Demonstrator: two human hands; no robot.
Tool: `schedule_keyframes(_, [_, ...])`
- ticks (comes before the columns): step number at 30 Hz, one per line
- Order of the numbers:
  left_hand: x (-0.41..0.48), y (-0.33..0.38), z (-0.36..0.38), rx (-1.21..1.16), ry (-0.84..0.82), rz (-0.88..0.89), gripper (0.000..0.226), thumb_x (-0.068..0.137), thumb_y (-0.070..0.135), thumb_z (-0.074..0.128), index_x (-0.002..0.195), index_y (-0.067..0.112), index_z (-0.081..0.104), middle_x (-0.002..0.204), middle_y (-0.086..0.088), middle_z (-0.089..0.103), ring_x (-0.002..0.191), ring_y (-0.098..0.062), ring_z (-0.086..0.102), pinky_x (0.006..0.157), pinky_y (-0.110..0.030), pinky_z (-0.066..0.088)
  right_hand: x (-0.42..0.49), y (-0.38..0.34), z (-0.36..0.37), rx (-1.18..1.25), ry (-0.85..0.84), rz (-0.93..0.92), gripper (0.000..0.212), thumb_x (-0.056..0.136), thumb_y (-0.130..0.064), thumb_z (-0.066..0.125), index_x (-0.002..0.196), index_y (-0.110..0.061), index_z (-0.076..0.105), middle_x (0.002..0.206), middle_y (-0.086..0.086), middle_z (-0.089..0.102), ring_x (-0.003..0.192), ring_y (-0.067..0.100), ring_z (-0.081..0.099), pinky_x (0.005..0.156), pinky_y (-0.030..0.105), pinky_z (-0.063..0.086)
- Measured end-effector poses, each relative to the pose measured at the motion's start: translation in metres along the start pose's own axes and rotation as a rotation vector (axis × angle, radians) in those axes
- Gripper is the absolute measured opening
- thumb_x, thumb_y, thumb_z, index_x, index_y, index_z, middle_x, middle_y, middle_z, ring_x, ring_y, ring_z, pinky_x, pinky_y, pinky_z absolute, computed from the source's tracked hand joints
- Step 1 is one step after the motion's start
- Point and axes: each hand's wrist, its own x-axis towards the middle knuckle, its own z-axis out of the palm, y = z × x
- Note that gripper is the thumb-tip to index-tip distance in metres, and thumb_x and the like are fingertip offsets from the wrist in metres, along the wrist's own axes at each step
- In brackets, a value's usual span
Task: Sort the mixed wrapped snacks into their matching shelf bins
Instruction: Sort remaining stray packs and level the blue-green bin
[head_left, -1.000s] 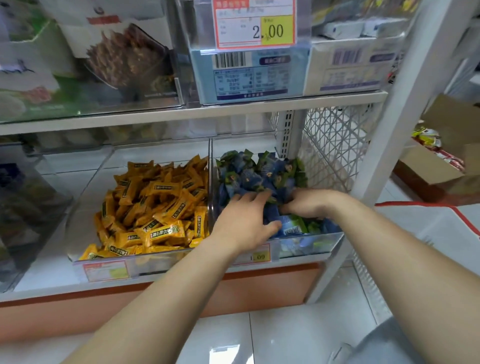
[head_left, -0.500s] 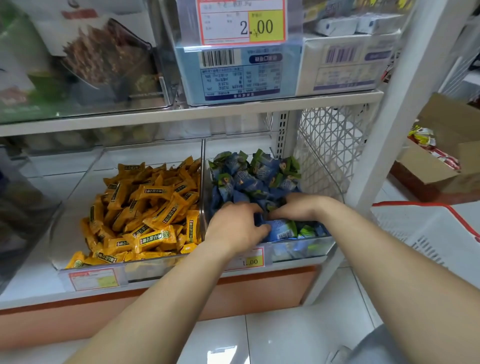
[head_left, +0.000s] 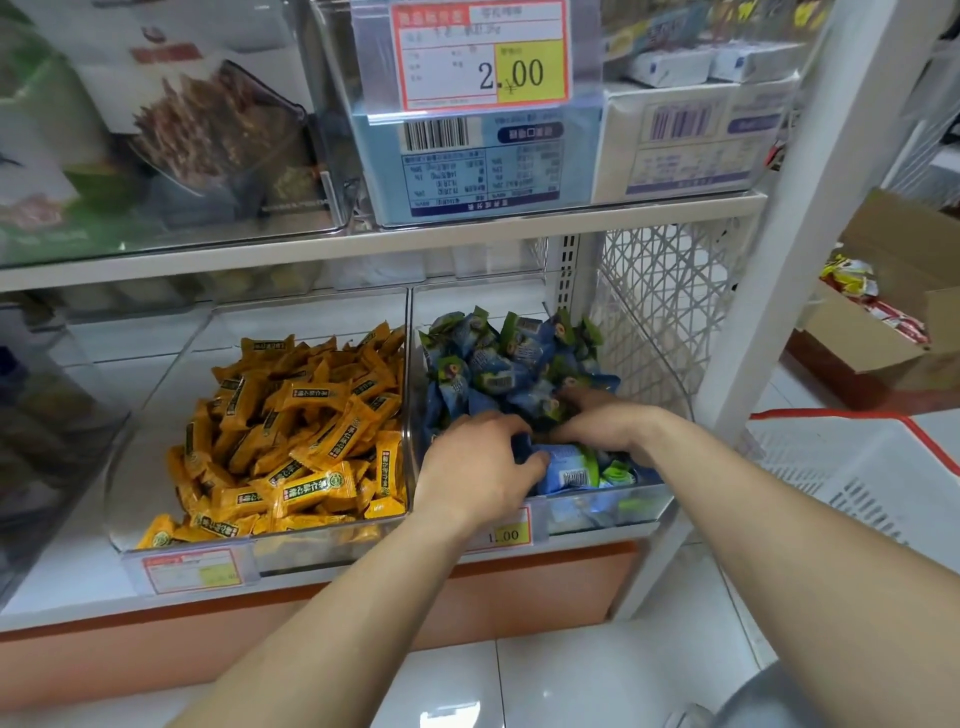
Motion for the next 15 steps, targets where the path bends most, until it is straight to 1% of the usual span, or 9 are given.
schedule_keyframes(2, [0.001, 0.0, -0.001, -0.027, -0.001, -0.016, 0.035, 0.088, 0.056, 0.055, 0.112, 0.033, 0.064, 0.113, 0.006, 0.064, 0.103, -0.02, 0.059, 0.078, -0.033, 0.051, -0.001, 0.0, 0.0, 0.045, 0.005, -0.009, 0.033, 0.074, -0.033, 0.083, 0.102, -0.034, 0.066, 0.094, -0.015, 0.068, 0.088, 0.005, 0.064, 0.073, 0.02, 0.052])
schedule_keyframes(3, [0.001, -0.001, -0.001, -0.047, 0.001, -0.024, 0.034, 0.088, 0.055, 0.056, 0.113, 0.033, 0.064, 0.114, 0.006, 0.065, 0.103, -0.02, 0.06, 0.078, -0.033, 0.052, -0.001, -0.001, -0.001, 0.061, 0.027, 0.002, 0.028, 0.074, -0.03, 0.083, 0.099, -0.031, 0.069, 0.093, -0.011, 0.071, 0.087, 0.008, 0.067, 0.075, 0.024, 0.055])
schedule_keyframes(5, [0.001, -0.001, -0.001, -0.082, 0.013, -0.037, 0.035, 0.091, 0.052, 0.056, 0.118, 0.032, 0.063, 0.117, 0.005, 0.065, 0.106, -0.021, 0.061, 0.08, -0.034, 0.052, -0.002, -0.003, -0.003, 0.07, 0.101, 0.009, 0.026, 0.076, -0.027, 0.081, 0.1, -0.022, 0.073, 0.094, -0.001, 0.074, 0.087, 0.016, 0.07, 0.082, 0.032, 0.057])
schedule_keyframes(6, [0.001, -0.001, -0.002, -0.099, 0.019, -0.045, 0.037, 0.091, 0.051, 0.056, 0.122, 0.032, 0.061, 0.119, 0.004, 0.065, 0.107, -0.022, 0.062, 0.081, -0.034, 0.052, -0.005, -0.007, -0.005, 0.117, 0.122, -0.005, 0.024, 0.077, -0.027, 0.08, 0.099, -0.019, 0.074, 0.092, 0.001, 0.075, 0.085, 0.017, 0.07, 0.081, 0.031, 0.057])
schedule_keyframes(7, [0.001, -0.001, -0.002, -0.121, 0.027, -0.052, 0.04, 0.091, 0.05, 0.057, 0.126, 0.031, 0.059, 0.12, 0.004, 0.066, 0.107, -0.023, 0.063, 0.082, -0.034, 0.052, -0.008, -0.012, -0.007, 0.213, 0.121, -0.032, 0.02, 0.079, -0.026, 0.081, 0.096, -0.017, 0.076, 0.089, 0.002, 0.076, 0.081, 0.017, 0.07, 0.076, 0.029, 0.058])
schedule_keyframes(9, [0.002, -0.001, -0.003, -0.184, 0.052, -0.066, 0.046, 0.09, 0.047, 0.059, 0.132, 0.029, 0.052, 0.119, 0.003, 0.068, 0.106, -0.024, 0.065, 0.083, -0.037, 0.055, -0.015, -0.026, -0.011, 0.449, 0.078, -0.069, 0.015, 0.082, -0.025, 0.078, 0.094, -0.016, 0.077, 0.085, 0.004, 0.077, 0.071, 0.016, 0.07, 0.058, 0.025, 0.054])
schedule_keyframes(11, [0.004, -0.002, -0.004, -0.298, 0.094, -0.077, 0.056, 0.088, 0.043, 0.063, 0.139, 0.028, 0.044, 0.112, 0.009, 0.069, 0.104, -0.022, 0.066, 0.08, -0.035, 0.056, -0.02, -0.039, -0.014, 0.574, 0.035, -0.058, 0.019, 0.084, -0.028, 0.075, 0.097, -0.014, 0.076, 0.088, 0.006, 0.076, 0.065, 0.014, 0.067, 0.047, 0.022, 0.046])
schedule_keyframes(13, [0.005, -0.002, -0.005, -0.463, 0.122, -0.094, 0.071, 0.085, 0.042, 0.067, 0.147, 0.032, 0.034, 0.098, 0.023, 0.064, 0.097, -0.012, 0.066, 0.075, -0.025, 0.054, -0.023, -0.047, -0.014, 0.63, 0.0, -0.021, 0.018, 0.086, -0.029, 0.072, 0.094, -0.013, 0.074, 0.087, 0.008, 0.075, 0.061, 0.014, 0.064, 0.046, 0.022, 0.041])
schedule_keyframes(15, [0.006, -0.001, -0.007, -0.638, 0.14, -0.113, 0.082, 0.081, 0.047, 0.069, 0.151, 0.038, 0.028, 0.097, 0.025, 0.062, 0.092, -0.002, 0.065, 0.078, -0.021, 0.052, -0.023, -0.051, -0.012, 0.648, -0.036, 0.012, 0.016, 0.087, -0.029, 0.07, 0.094, -0.015, 0.071, 0.086, 0.008, 0.073, 0.061, 0.015, 0.061, 0.05, 0.024, 0.038])
